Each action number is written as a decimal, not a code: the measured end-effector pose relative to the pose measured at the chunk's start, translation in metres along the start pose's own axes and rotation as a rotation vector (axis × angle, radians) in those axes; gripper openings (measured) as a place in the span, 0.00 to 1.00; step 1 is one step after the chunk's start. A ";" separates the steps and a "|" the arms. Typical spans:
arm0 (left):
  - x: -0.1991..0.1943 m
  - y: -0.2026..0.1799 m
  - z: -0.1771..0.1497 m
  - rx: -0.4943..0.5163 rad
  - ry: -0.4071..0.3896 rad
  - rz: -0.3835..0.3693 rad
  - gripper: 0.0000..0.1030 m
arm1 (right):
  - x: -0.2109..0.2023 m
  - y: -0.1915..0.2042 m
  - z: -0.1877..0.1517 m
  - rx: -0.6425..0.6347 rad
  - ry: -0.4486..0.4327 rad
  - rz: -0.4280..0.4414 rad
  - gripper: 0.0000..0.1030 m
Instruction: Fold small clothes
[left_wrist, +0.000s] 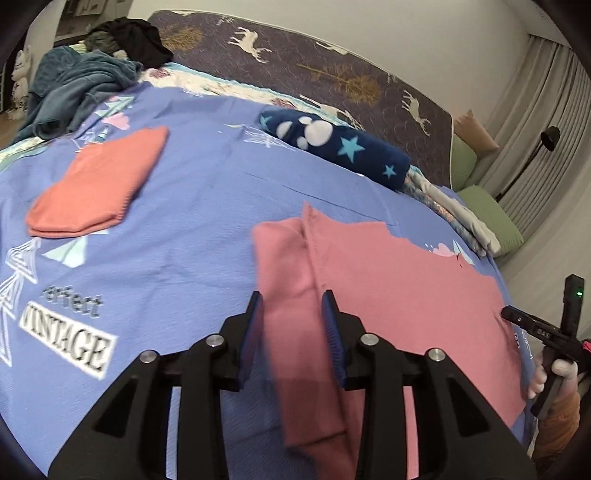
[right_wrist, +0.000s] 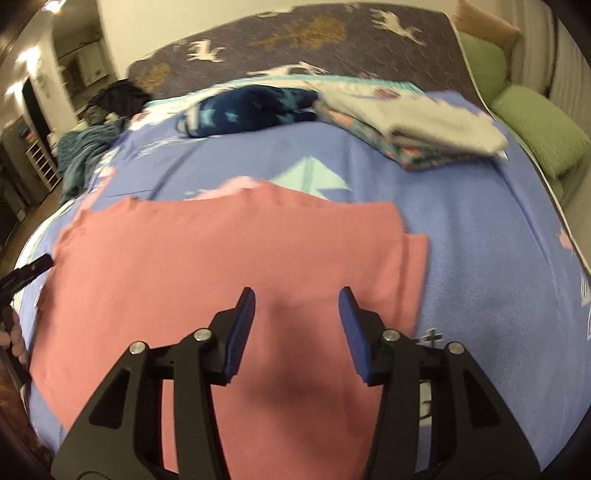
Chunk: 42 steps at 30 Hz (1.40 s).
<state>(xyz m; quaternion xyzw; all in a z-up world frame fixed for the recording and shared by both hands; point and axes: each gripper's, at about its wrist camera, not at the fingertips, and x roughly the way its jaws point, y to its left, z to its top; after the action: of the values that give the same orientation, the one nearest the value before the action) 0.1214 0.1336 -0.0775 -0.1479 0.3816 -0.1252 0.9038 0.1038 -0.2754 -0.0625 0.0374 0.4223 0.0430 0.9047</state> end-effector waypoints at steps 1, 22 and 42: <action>-0.004 0.003 0.000 -0.003 -0.007 0.009 0.37 | -0.004 0.009 -0.001 -0.028 -0.007 0.010 0.48; -0.045 0.059 -0.041 -0.169 0.028 -0.186 0.46 | -0.053 0.258 -0.101 -0.694 -0.007 0.370 0.71; 0.001 0.035 -0.029 -0.144 0.142 -0.422 0.51 | -0.018 0.303 -0.113 -0.670 -0.024 0.095 0.69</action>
<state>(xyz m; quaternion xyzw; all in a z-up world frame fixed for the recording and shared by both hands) 0.1046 0.1608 -0.1100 -0.2792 0.4129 -0.2938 0.8156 -0.0084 0.0275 -0.0899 -0.2419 0.3716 0.2210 0.8686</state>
